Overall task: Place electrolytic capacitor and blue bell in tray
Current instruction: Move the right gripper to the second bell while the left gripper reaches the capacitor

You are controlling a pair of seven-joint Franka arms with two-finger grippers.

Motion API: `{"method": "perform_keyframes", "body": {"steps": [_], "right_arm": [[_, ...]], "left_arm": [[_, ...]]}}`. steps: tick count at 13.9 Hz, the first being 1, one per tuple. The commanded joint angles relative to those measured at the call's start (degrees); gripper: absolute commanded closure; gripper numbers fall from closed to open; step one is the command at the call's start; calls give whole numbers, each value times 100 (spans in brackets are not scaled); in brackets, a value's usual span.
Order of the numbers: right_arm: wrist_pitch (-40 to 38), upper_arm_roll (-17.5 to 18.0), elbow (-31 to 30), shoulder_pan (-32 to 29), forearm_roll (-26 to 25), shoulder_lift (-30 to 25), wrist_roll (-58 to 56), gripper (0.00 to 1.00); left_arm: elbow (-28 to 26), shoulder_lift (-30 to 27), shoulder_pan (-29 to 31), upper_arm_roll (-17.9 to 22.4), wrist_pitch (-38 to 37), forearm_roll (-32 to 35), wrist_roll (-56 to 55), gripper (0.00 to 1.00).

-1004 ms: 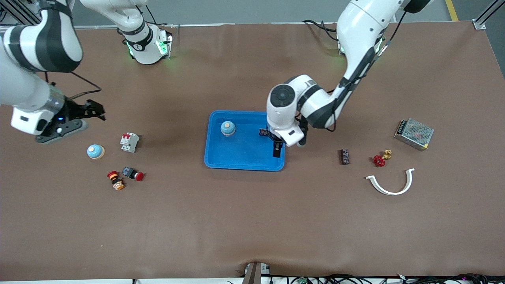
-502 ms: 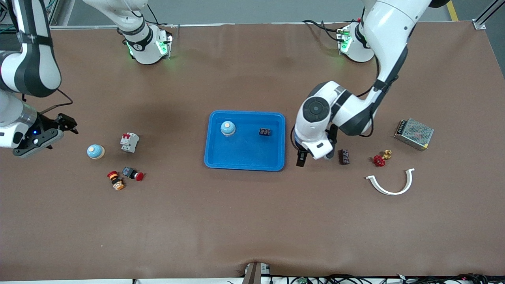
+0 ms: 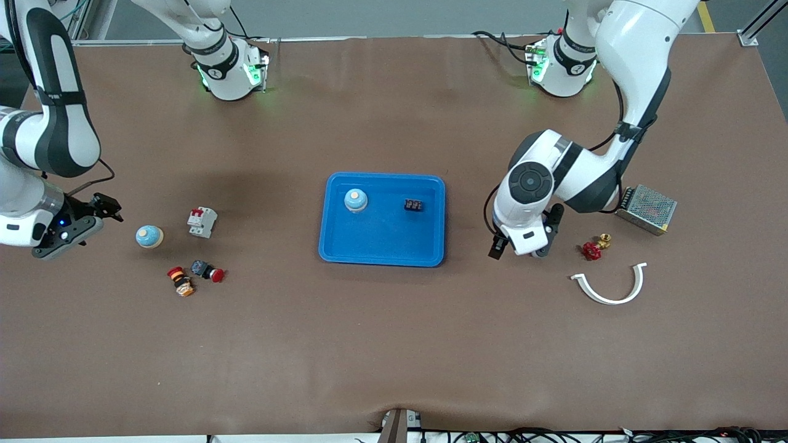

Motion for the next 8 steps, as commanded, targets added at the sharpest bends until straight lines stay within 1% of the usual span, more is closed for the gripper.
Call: {"method": "perform_keyframes", "body": {"steps": [1,3,5,8], "right_arm": [[435,125,-351,-155,-142,1,-66,0],[673,116,-527,-155,-150,10,-75,0],[850,125,-677,-172,-150,36,-75,0],[1086,125,-695,-338,-142,299,-231,0]], "left_arm": [[-615,-566,352,-84,-105,-125,1025,0],[-835,-717,449,-84,-105,-125,1650,0],[-845,-735,546,-84,-96,-125,2107,0],[-915,-735,844,-102,44,-134,3090,0]]}}
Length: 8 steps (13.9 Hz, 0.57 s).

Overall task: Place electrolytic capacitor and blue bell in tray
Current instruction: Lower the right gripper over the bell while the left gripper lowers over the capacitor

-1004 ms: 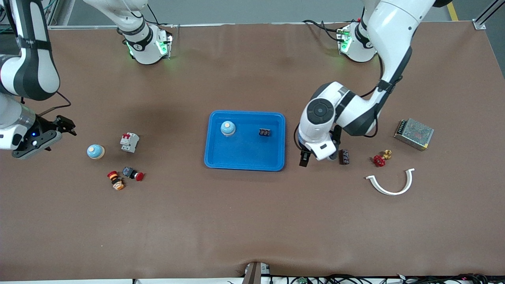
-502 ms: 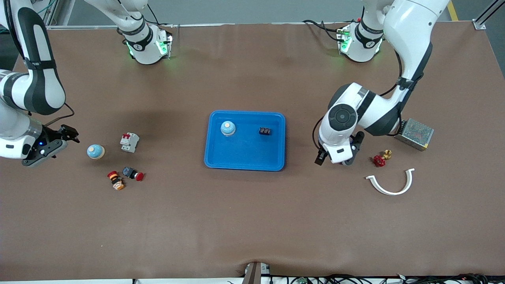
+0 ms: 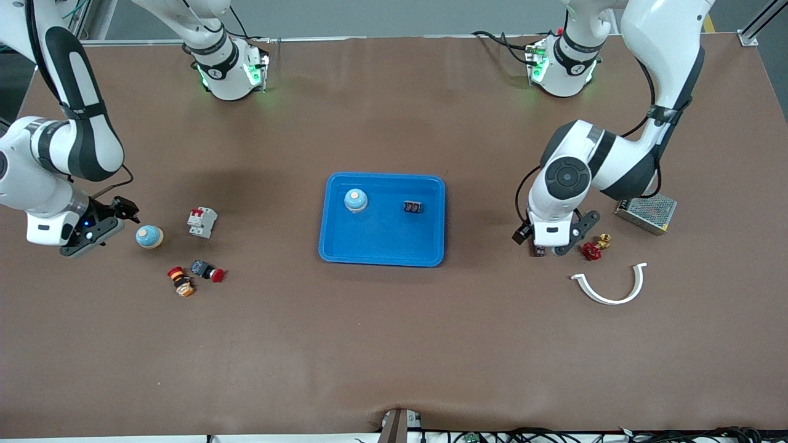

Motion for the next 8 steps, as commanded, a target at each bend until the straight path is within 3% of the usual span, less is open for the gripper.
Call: {"method": "perform_keyframes", "body": {"steps": [1,4,8], "right_arm": [[279,129,-51,-348,-123,214,-301,0],[455,120,-139,-393,-123,258,-329,0],[1217,129,-464,-454,-115,574,-338,0]], "left_arm": [[-246,-175,502,-205,159,-165,1114,0],[-229,-114,1303,-758,186,-359,2477,0],[-133,-96,1357,-777,124,-324,3655,0]]}}
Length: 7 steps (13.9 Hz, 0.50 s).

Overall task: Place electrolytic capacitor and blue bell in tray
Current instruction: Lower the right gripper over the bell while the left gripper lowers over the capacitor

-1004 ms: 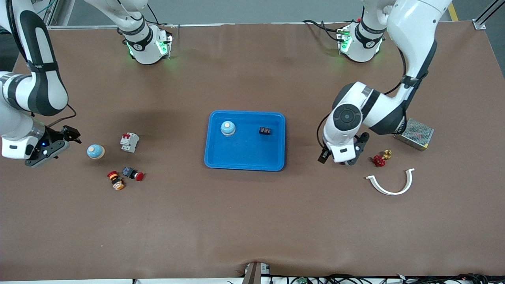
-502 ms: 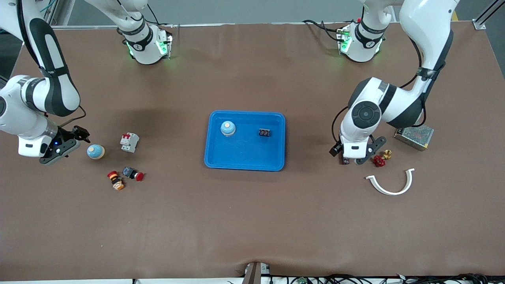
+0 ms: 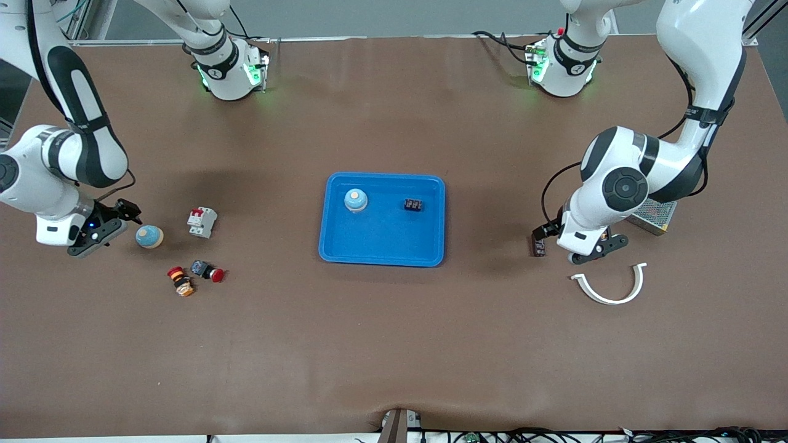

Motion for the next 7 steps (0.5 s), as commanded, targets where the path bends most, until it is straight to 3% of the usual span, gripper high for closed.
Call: {"method": "perform_keyframes", "body": {"steps": [1,7], "right_arm": [[511,123,-236,-190,-112,202,-57,0],[547,123,-289,-164,-112,273,-57,0]], "left_arm": [[-7,-85,50,-92,4,-70,920,0],[-252,-24,68,-91,363,289,1328,0]]}}
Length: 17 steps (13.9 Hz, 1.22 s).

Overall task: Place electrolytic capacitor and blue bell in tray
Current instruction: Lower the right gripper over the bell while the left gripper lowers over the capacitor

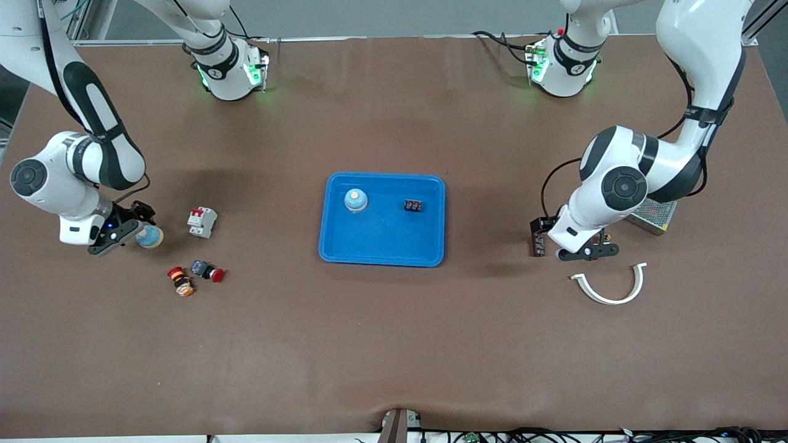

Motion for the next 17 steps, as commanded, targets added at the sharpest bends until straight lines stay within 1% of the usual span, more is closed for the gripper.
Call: {"method": "perform_keyframes", "body": {"steps": [1,6,8,12,14,16,17], "right_arm": [[127,119,-77,-150,-112,13,-65,0],[339,145,-69,-89,-112,198,-56,0],[339,145,-77,-89,-112,198,-56,0],[339,145,-69,-106,-112,234,-56,0],[339,145,-69,-106,-112,242,-56,0],[339,145,-60,-106,-103,242,-47,0],[339,154,-60,-106,-103,260,-47,0]], "left_arm": [[-387,-74,87,-66,475,267,79,0],[-907,-92,280,-57,1337,399,79,0],[-943,-66,333,-57,1444,539,79,0],[-916,13,289,-57,1759,548,-43,0],[-908,14,306,-48,1787,601,-27,0],[-916,-170,542,-57,1464,802,218,0],[-882,-180,613,-66,1427,812,307,0]]}}
